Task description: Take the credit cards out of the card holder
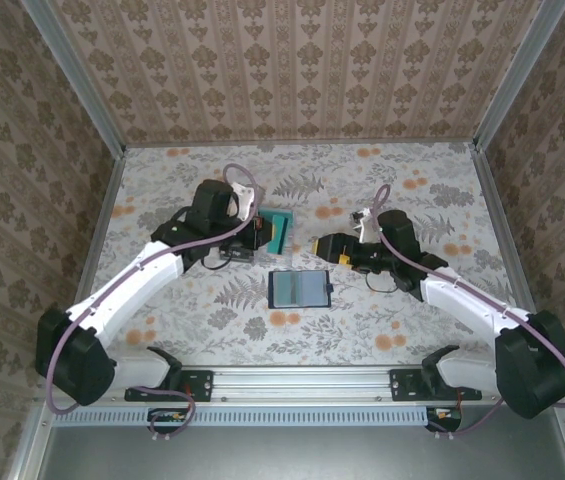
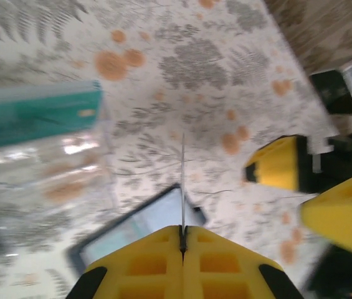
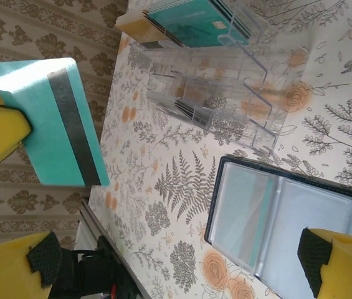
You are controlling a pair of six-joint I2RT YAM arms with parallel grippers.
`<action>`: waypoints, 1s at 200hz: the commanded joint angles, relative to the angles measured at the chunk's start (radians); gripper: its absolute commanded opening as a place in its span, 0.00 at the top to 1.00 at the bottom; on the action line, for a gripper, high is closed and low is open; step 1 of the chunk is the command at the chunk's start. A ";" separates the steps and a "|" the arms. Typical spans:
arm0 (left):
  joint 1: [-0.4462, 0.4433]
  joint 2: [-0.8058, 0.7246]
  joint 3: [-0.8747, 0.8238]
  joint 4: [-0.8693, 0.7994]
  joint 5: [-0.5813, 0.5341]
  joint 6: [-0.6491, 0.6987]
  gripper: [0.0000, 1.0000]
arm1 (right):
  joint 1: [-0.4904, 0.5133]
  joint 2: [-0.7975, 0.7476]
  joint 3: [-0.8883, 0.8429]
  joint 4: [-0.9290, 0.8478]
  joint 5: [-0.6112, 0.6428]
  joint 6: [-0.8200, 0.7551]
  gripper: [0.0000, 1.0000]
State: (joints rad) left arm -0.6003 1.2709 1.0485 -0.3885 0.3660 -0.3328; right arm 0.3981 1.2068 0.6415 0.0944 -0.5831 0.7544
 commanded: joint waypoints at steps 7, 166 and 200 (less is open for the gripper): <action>-0.010 -0.038 0.018 -0.099 -0.196 0.475 1.00 | -0.020 -0.043 0.029 -0.060 0.018 -0.039 0.00; -0.048 0.218 0.139 -0.015 -0.335 1.485 1.00 | -0.096 -0.108 0.012 -0.091 0.023 -0.050 0.00; -0.056 0.271 0.156 0.021 -0.338 1.513 1.00 | -0.103 -0.110 0.007 -0.093 0.024 -0.050 0.00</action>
State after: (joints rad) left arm -0.6479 1.5131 1.1675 -0.3977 0.0357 1.1061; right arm 0.3054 1.1179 0.6422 0.0177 -0.5751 0.7128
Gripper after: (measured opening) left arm 0.047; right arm 0.999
